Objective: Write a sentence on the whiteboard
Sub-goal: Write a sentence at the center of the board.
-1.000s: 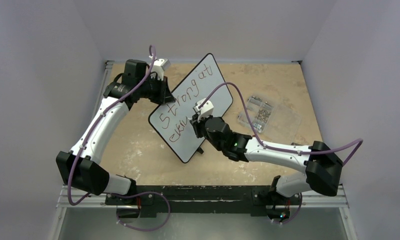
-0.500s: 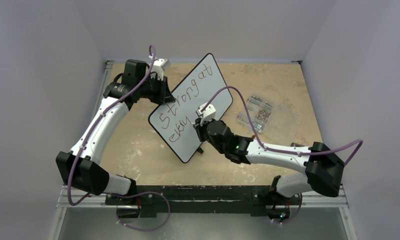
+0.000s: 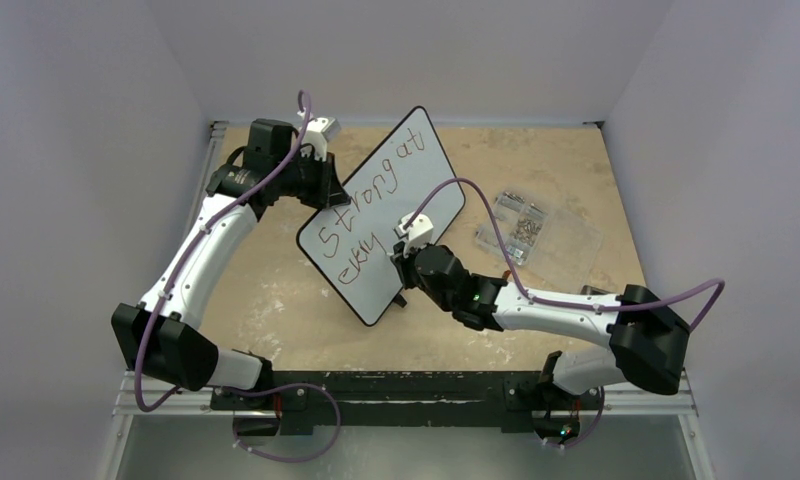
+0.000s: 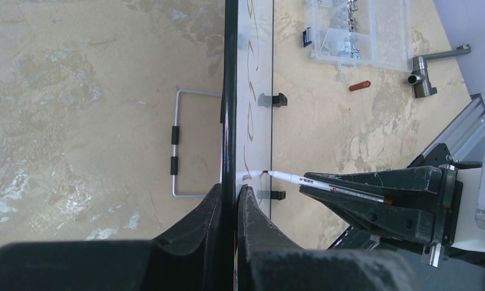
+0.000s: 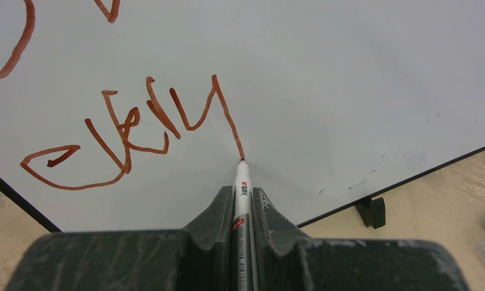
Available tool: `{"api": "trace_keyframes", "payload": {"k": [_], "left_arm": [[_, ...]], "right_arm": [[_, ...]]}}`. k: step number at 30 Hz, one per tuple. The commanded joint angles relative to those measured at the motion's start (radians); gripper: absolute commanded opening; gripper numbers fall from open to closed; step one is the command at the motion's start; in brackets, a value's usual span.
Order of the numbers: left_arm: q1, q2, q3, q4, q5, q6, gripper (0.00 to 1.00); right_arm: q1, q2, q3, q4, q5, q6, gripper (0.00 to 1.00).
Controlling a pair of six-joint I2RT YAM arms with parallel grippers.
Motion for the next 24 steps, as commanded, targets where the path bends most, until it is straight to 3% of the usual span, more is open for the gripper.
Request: {"api": "trace_keyframes", "payload": {"k": [1, 24], "left_arm": [[0.004, -0.031, 0.000, 0.005, -0.134, 0.081, 0.00], [0.004, -0.034, 0.001, 0.007, -0.132, 0.080, 0.00]], "right_arm": [[0.000, -0.006, -0.013, 0.008, -0.060, 0.029, 0.00], [0.001, -0.020, 0.021, 0.044, -0.196, -0.003, 0.00]]}}
